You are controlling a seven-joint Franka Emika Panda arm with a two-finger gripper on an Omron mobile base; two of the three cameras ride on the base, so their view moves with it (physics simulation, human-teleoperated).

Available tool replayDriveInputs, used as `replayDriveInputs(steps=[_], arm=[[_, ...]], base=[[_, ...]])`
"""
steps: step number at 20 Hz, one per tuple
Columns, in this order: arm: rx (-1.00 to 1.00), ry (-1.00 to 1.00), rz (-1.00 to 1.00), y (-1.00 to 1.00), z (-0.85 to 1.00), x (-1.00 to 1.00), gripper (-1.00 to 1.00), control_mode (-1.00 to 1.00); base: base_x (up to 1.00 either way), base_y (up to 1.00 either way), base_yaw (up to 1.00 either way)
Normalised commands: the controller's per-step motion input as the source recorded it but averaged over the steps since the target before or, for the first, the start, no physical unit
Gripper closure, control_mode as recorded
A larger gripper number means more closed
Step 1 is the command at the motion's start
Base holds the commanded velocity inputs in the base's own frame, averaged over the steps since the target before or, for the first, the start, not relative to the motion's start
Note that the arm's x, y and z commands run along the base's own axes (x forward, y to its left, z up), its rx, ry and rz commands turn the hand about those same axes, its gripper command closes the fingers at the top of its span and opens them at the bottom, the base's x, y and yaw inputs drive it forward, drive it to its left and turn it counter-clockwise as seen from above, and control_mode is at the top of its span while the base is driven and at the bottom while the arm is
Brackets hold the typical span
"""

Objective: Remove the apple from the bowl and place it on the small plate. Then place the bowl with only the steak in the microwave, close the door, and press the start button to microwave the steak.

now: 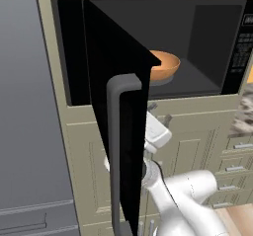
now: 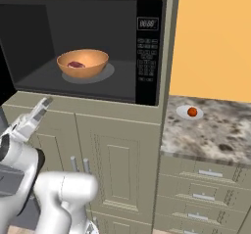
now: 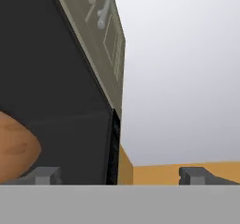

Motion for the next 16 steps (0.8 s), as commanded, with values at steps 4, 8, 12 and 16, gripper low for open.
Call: replayDriveInputs(steps=[4, 8, 12, 16], arm=[[-0.13, 0.03, 0.12, 0.5, -0.59, -0.27, -1.0, -1.0], [-0.08, 0.06, 0.16, 0.95, -0.67, 0.0, -1.0, -1.0], [-0.03, 0.03, 0.17, 0.97, -0.51, 0.0, -1.0, -1.0], [0.0, 0.03, 0.19, 1.0, -0.4, 0.04, -1.0, -1.0]], base=[[0.0, 0.0, 0.0], [0.0, 0.0, 0.0], [0.0, 0.0, 0.0], [0.0, 0.0, 0.0]])
